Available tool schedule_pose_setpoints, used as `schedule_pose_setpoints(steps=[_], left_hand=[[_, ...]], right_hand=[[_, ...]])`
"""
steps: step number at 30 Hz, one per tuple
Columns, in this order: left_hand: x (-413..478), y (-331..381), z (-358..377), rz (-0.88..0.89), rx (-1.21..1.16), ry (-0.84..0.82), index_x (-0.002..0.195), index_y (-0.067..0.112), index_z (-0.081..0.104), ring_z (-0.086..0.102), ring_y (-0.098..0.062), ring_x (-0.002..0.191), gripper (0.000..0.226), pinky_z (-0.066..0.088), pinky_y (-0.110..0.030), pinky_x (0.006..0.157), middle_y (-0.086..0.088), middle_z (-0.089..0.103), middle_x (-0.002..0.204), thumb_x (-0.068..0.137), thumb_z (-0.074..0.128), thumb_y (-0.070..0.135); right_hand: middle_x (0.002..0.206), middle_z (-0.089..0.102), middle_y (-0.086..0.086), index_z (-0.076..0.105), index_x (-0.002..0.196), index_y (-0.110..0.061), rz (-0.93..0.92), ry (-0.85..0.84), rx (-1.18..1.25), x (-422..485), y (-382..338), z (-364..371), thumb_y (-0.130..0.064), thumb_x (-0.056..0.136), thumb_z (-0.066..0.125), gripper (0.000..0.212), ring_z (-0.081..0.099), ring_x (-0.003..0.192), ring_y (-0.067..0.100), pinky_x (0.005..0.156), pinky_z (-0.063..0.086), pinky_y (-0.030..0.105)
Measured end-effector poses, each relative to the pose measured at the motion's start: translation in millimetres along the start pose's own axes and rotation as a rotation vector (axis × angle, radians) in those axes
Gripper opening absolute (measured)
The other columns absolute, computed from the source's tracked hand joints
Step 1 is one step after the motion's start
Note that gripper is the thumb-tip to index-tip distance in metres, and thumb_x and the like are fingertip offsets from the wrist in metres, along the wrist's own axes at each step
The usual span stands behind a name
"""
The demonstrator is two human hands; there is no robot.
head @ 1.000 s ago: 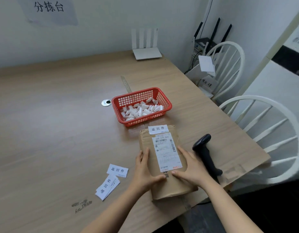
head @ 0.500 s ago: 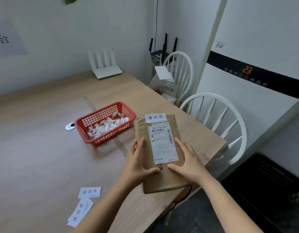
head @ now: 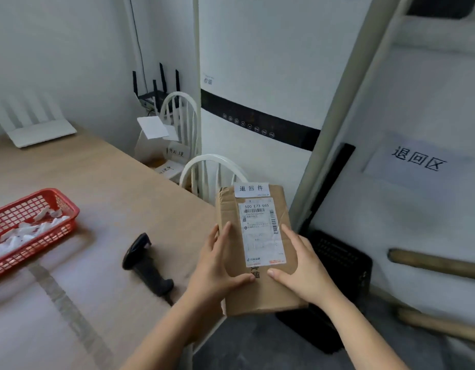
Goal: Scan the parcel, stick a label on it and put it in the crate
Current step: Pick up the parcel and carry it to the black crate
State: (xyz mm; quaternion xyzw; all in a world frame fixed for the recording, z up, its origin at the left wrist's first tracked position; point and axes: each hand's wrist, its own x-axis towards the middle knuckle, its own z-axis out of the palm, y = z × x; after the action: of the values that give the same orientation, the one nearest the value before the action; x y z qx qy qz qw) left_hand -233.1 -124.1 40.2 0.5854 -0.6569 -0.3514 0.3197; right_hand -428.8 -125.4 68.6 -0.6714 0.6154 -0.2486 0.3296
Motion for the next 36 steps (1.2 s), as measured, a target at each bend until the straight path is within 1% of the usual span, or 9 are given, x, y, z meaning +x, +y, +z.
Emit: schedule_pose_setpoints(steps=[4, 11, 17, 21, 24, 28, 32, 34, 36], left_hand=[[27.4, 33.0, 57.7, 0.075, 0.008, -0.153, 0.143, 0.039, 0.005, 0.006, -0.016, 0.145, 0.112, 0.021, -0.044, 0.119, 0.003, 0.002, 0.157, 0.06, 0.08, 0.045], [94.1, 80.2, 132.6, 0.212, 0.049, -0.385, 0.143, 0.038, 0.0, 0.004, -0.014, 0.145, 0.11, 0.016, -0.033, 0.117, 0.002, -0.001, 0.157, 0.065, 0.078, 0.04], [173.1, 97.5, 191.5, 0.298, 0.055, -0.571, 0.145, 0.031, 0.003, 0.005, -0.013, 0.145, 0.105, 0.019, -0.038, 0.12, 0.001, 0.002, 0.157, 0.068, 0.075, 0.04], [221.6, 94.1, 236.5, 0.342, 0.094, -0.624, 0.146, 0.028, 0.005, 0.001, -0.014, 0.146, 0.107, 0.013, -0.034, 0.12, -0.004, 0.002, 0.158, 0.067, 0.076, 0.039], [249.9, 75.1, 283.5, 0.314, 0.137, -0.658, 0.146, 0.027, 0.001, -0.001, -0.019, 0.146, 0.111, 0.012, -0.036, 0.119, -0.007, -0.002, 0.158, 0.066, 0.077, 0.04], [279.1, 20.2, 371.6, 0.204, 0.149, -0.665, 0.146, 0.027, -0.002, 0.007, -0.029, 0.145, 0.116, 0.017, -0.039, 0.119, -0.013, -0.016, 0.155, 0.063, 0.078, 0.042], [304.7, -59.2, 468.8, 0.078, 0.126, -0.659, 0.144, 0.025, 0.003, 0.018, -0.031, 0.14, 0.112, 0.022, -0.035, 0.117, -0.011, -0.007, 0.15, 0.062, 0.079, 0.04], [320.9, -105.7, 522.1, 0.043, 0.135, -0.665, 0.143, 0.027, 0.003, 0.023, -0.031, 0.139, 0.112, 0.025, -0.036, 0.117, -0.01, -0.008, 0.15, 0.062, 0.078, 0.043], [334.4, -152.0, 566.5, 0.024, 0.152, -0.686, 0.144, 0.027, 0.003, 0.024, -0.031, 0.138, 0.111, 0.027, -0.039, 0.117, -0.01, -0.009, 0.151, 0.062, 0.076, 0.044]], right_hand=[[0.145, 0.027, -0.002, 0.018, 0.143, -0.03, 0.118, 0.108, 0.017, -18.5, 50.0, -42.4, -0.023, 0.071, 0.076, 0.093, 0.03, 0.132, 0.01, 0.103, 0.021, 0.018], [0.147, 0.026, -0.004, 0.016, 0.144, -0.031, 0.283, 0.288, 0.081, -19.9, 113.1, -95.8, -0.022, 0.074, 0.074, 0.091, 0.027, 0.126, 0.002, 0.102, 0.022, 0.018], [0.147, 0.028, -0.004, 0.021, 0.142, -0.03, 0.387, 0.41, 0.135, 13.8, 162.0, -127.1, -0.02, 0.074, 0.073, 0.086, 0.026, 0.122, -0.002, 0.101, 0.023, 0.02], [0.148, 0.028, -0.004, 0.02, 0.142, -0.029, 0.441, 0.458, 0.152, 45.3, 207.6, -133.1, -0.02, 0.074, 0.073, 0.086, 0.025, 0.133, 0.008, 0.104, 0.024, 0.025], [0.149, 0.028, -0.001, 0.022, 0.142, -0.029, 0.491, 0.48, 0.178, 70.6, 260.1, -124.0, -0.02, 0.073, 0.074, 0.087, 0.025, 0.136, 0.013, 0.106, 0.026, 0.029], [0.147, 0.03, 0.001, 0.026, 0.14, -0.027, 0.551, 0.486, 0.22, 110.2, 359.0, -95.7, -0.018, 0.073, 0.074, 0.083, 0.03, 0.134, 0.015, 0.101, 0.028, 0.024], [0.138, 0.042, 0.002, 0.031, 0.136, -0.031, 0.645, 0.425, 0.273, 160.8, 471.3, -48.6, -0.03, 0.06, 0.076, 0.089, 0.048, 0.119, 0.018, 0.095, 0.045, 0.032], [0.13, 0.049, 0.002, 0.036, 0.133, -0.028, 0.656, 0.415, 0.282, 185.6, 537.6, -19.6, -0.026, 0.059, 0.077, 0.085, 0.054, 0.111, 0.018, 0.089, 0.047, 0.031], [0.128, 0.053, 0.006, 0.041, 0.131, -0.026, 0.649, 0.415, 0.269, 204.9, 598.4, 14.6, -0.025, 0.059, 0.078, 0.08, 0.056, 0.109, 0.019, 0.092, 0.047, 0.031]])
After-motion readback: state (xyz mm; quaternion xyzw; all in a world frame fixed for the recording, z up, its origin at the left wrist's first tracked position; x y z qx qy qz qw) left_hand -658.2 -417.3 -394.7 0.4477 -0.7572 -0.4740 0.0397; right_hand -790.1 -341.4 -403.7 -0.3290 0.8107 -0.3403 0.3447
